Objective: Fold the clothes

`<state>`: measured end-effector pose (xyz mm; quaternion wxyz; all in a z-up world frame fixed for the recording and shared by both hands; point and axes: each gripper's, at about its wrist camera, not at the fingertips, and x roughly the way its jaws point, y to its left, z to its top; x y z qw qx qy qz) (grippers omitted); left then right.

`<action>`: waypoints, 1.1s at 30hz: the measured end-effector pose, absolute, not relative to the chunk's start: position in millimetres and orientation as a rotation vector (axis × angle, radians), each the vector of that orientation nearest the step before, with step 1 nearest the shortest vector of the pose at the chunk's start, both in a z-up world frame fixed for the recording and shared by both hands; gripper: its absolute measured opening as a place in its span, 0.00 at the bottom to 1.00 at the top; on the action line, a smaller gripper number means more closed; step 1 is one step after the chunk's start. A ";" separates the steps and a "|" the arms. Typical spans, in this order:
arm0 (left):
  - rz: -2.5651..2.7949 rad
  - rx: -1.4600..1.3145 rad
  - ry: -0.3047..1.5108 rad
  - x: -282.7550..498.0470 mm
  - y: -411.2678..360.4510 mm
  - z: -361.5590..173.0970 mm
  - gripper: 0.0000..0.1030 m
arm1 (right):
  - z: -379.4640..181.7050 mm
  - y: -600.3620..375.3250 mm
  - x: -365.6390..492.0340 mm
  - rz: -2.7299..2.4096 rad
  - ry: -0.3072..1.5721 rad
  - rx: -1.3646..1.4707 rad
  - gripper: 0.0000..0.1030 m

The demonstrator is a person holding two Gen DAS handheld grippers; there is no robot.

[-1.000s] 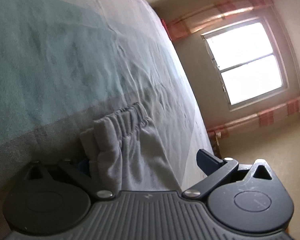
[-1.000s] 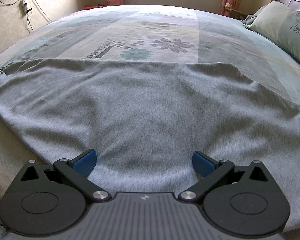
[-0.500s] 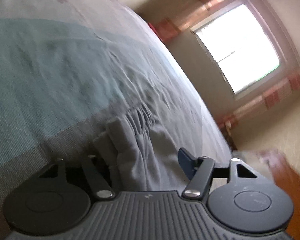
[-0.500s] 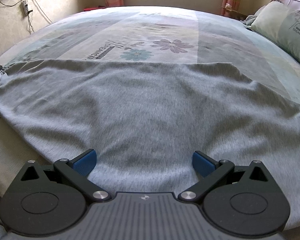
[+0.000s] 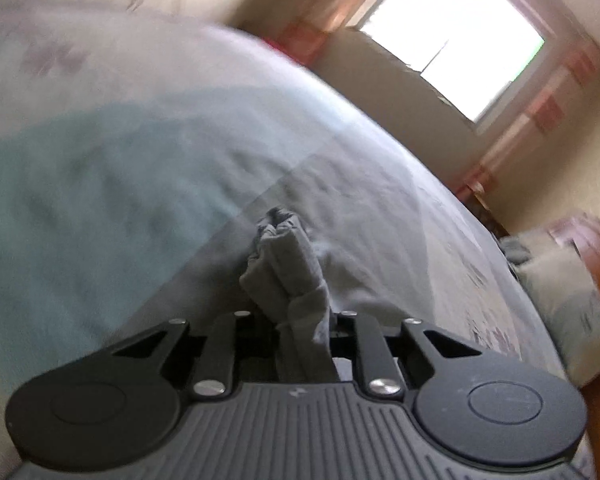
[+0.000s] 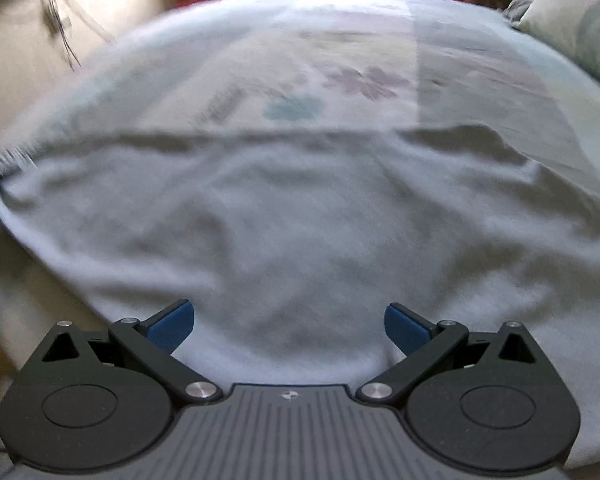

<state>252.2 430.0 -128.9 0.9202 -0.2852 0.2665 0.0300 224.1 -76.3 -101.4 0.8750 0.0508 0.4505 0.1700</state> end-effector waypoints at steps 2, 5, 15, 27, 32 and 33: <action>0.023 -0.531 0.525 247.9 422.5 -115.3 0.16 | -90.6 -64.9 234.3 0.441 0.932 0.215 1.00; -0.036 -0.481 0.494 248.2 410.5 -98.5 0.16 | -85.0 -38.7 258.9 0.597 0.958 0.374 1.00; -0.117 -0.465 0.446 237.6 404.6 -80.6 0.16 | -122.7 60.9 347.1 0.864 1.118 0.776 1.00; -0.132 -0.516 0.438 232.5 413.0 -91.3 0.16 | -138.4 124.7 402.9 0.702 1.143 0.715 1.00; -0.141 -0.516 0.440 230.7 412.3 -91.3 0.16 | -132.7 134.9 428.0 0.632 1.089 0.684 1.00; -0.140 -0.516 0.440 230.5 412.5 -91.2 0.16 | -132.0 137.5 429.7 0.628 1.090 0.667 1.00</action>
